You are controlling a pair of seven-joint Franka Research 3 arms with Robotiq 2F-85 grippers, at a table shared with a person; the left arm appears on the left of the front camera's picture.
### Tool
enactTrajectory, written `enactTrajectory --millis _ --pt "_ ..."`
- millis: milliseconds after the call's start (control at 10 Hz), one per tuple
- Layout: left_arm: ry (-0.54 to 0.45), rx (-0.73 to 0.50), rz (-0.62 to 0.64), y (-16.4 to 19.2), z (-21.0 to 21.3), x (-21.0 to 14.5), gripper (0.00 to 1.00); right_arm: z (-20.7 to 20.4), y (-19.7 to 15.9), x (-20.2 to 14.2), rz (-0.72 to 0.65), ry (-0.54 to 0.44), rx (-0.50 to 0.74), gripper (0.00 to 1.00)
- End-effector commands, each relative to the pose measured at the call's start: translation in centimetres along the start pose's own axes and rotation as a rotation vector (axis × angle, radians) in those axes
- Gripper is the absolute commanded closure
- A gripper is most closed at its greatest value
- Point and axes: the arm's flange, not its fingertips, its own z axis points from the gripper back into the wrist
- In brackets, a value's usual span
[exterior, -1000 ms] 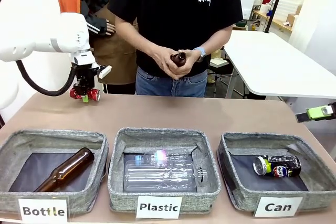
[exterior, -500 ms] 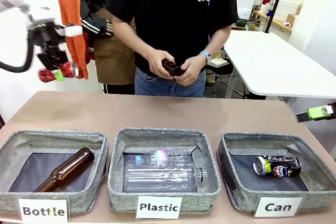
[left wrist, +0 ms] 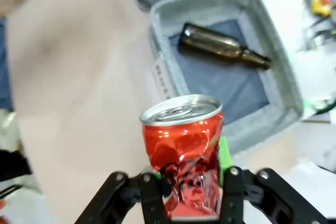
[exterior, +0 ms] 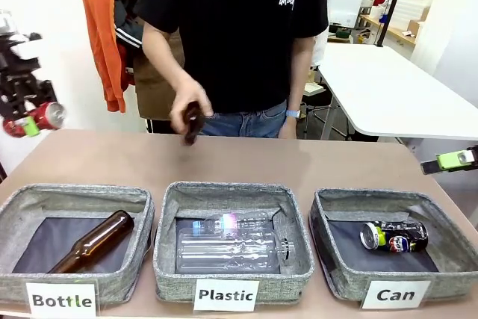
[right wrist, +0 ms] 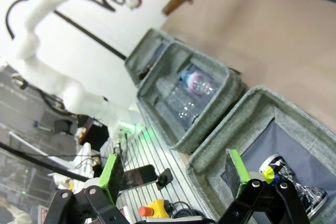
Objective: Sort the can waste into the basket.
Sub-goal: Pick up the can waste from the table and place it in the right Fabric basket.
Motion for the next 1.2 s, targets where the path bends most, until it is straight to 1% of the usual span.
enactTrajectory --millis 0,200,400,500,600,700,900,1000,1100 --pt "-0.094 0.061 -0.011 -5.2 1.1 -3.5 0.88 0.2 0.1 0.0 0.017 0.004 0.003 0.00" --pt "-0.145 0.162 -0.091 -12.2 3.3 -8.2 0.88 0.2 0.1 0.0 0.017 0.004 0.003 0.00" --pt "-0.251 0.228 -0.071 -17.5 4.3 -12.4 0.88 0.2 0.1 0.0 0.017 0.004 0.003 0.00" --pt "-0.251 0.273 -0.052 -19.1 4.3 -14.6 0.88 0.2 0.1 0.0 0.017 0.004 0.003 0.00" --pt "-0.224 0.294 -0.039 -19.8 4.0 -16.1 0.88 0.2 0.1 0.0 0.017 0.004 0.003 0.00" --pt "-0.235 0.311 -0.066 -20.1 3.7 -16.7 0.88 0.2 0.1 0.0 0.017 0.004 0.003 0.00" --pt "-0.274 0.329 -0.045 -19.0 4.0 -16.6 0.88 0.2 0.1 0.0 0.017 0.004 0.003 0.00" --pt "-0.314 0.319 -0.015 -18.2 4.3 -16.5 0.88 0.2 0.1 0.0 0.017 0.004 0.003 0.00" --pt "-0.330 0.314 0.000 -17.6 4.5 -15.9 0.88 0.2 0.1 0.0 0.017 0.004 0.003 0.00"
